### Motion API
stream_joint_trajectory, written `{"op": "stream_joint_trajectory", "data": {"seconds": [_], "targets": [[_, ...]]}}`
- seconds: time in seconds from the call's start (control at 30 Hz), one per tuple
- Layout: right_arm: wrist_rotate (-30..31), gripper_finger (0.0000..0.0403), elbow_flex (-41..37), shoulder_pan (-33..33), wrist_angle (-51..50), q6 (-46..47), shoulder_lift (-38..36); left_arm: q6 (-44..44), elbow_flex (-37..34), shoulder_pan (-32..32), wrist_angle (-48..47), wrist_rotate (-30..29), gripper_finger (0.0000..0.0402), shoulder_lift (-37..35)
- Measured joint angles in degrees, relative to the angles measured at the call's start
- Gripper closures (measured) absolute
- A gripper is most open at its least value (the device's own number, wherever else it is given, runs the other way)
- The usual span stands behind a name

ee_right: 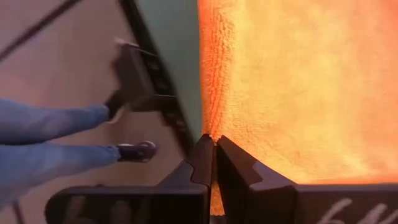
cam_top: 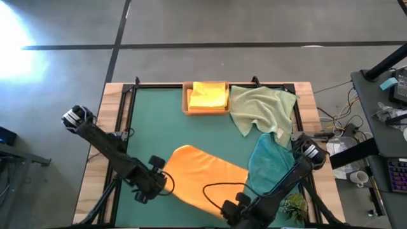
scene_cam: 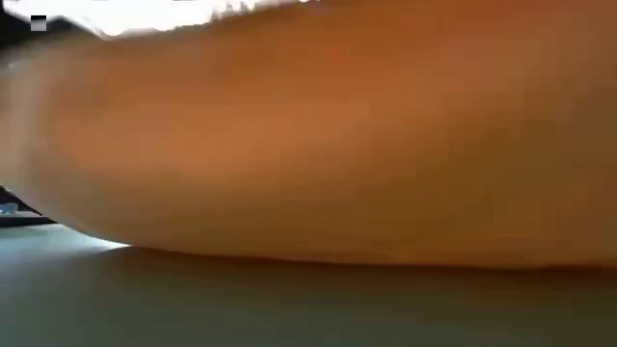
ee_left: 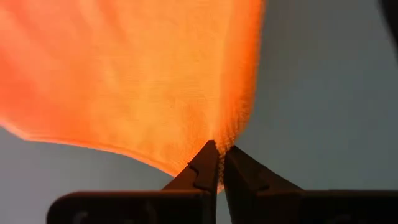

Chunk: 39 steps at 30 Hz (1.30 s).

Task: Fold microfiber towels
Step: Fold the orange towel

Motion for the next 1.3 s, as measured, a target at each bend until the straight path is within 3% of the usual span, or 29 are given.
{"op": "stream_joint_trajectory", "data": {"seconds": [0.13,0.23,0.43,0.73,1.3], "targets": [[3.25,0.0394,3.02,0.28,-2.01,0.25,0.11,3.18,3.93,0.39,-3.22,0.28,0.04,-0.3],[8.36,0.0394,3.87,0.23,-9.45,1.88,0.11,5.93,4.16,2.04,-3.34,-2.42,0.04,-0.39],[9.61,0.0394,2.05,-0.38,-25.04,16.15,0.13,6.18,2.84,9.89,-3.66,-9.34,0.04,0.55],[9.65,0.0394,-3.46,-3.07,-26.3,29.07,0.17,8.08,2.78,20.94,-3.53,-6.44,0.04,5.49],[6.41,0.0394,-6.06,-6.74,-26.69,36.03,0.28,9.78,2.89,25.02,-0.85,-7.44,0.04,12.06]]}}
